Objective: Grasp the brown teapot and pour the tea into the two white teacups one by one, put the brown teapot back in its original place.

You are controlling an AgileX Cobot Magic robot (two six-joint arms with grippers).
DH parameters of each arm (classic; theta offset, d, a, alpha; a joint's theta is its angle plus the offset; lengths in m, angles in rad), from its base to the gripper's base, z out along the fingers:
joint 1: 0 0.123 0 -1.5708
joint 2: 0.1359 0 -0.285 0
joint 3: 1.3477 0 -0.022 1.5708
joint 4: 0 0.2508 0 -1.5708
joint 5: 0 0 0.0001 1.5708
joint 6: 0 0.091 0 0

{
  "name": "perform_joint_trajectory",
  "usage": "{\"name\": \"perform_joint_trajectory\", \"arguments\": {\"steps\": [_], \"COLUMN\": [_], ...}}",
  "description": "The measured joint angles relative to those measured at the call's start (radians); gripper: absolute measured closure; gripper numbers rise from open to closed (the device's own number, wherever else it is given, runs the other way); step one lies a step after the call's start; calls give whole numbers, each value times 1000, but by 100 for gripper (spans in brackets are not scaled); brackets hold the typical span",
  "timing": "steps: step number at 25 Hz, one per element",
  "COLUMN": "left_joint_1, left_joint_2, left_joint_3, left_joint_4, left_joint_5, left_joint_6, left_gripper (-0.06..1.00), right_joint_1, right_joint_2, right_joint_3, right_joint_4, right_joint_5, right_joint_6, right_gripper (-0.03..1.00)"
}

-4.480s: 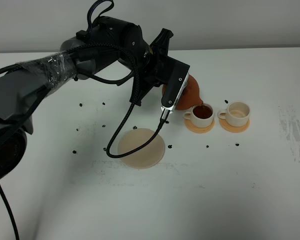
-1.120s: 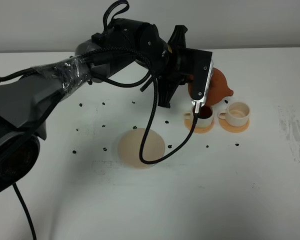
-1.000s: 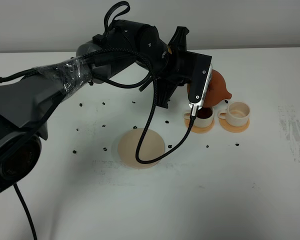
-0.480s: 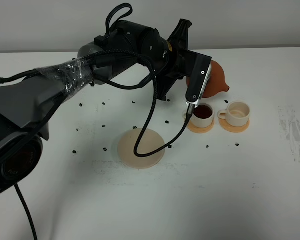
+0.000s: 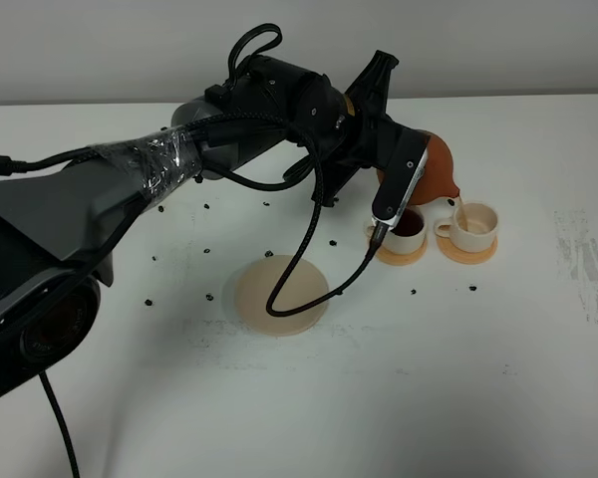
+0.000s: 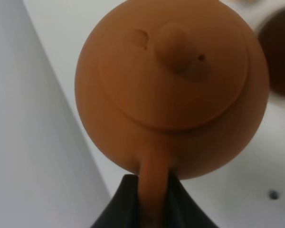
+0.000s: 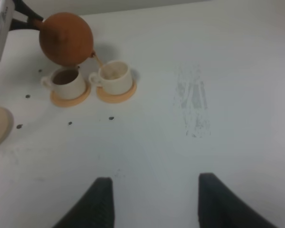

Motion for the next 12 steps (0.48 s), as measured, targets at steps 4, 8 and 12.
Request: {"name": "perform_joint_trajectory", "arguments": {"steps": [4,8,12], "left_joint_1": [0,-4,-14], "left_joint_2": [0,0,0], "left_joint_3": [0,0,0], "left_joint_4": [8,9,9], "left_joint_5": [-20,-21,-28], "left_joint_6": [2,25,52], "left_gripper": [86,86,86], "right_joint_1": [0,0,0], "right_joint_2": [0,0,0], "right_joint_3": [0,0,0], "right_joint_4": [0,0,0], "right_joint_5": [0,0,0], "right_joint_6": [0,0,0], "right_gripper": [57,57,57]}}
